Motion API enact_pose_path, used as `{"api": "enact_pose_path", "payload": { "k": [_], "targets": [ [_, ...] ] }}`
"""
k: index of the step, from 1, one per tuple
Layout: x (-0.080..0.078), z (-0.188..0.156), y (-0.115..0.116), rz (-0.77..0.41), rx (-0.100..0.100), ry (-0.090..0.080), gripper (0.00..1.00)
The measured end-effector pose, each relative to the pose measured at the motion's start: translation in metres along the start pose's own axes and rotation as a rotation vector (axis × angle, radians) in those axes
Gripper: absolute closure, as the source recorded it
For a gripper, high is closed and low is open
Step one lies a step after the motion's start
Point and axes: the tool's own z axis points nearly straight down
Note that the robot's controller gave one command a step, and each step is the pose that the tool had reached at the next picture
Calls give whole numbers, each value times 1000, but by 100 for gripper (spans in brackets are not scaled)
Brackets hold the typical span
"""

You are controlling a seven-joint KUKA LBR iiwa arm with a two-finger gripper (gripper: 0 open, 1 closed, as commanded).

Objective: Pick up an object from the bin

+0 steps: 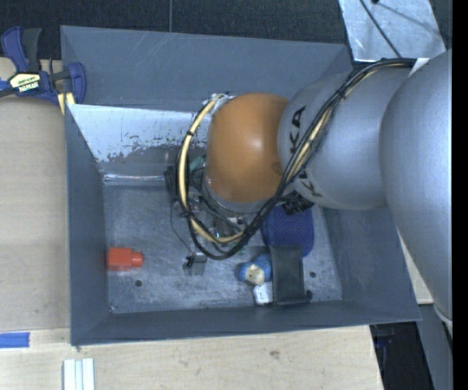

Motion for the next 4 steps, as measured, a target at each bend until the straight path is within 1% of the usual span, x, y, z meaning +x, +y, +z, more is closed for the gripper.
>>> {"api": "enact_pose_path", "payload": {
  "k": [1, 2, 3, 4],
  "targets": [
    [30, 62, 86, 186, -2, 0, 0],
    [28, 60, 82, 191, -1, -6, 100],
    [26, 25, 66, -190, -2, -11, 100],
    [20, -84, 72, -229, -3, -16, 100]
  ]
}}
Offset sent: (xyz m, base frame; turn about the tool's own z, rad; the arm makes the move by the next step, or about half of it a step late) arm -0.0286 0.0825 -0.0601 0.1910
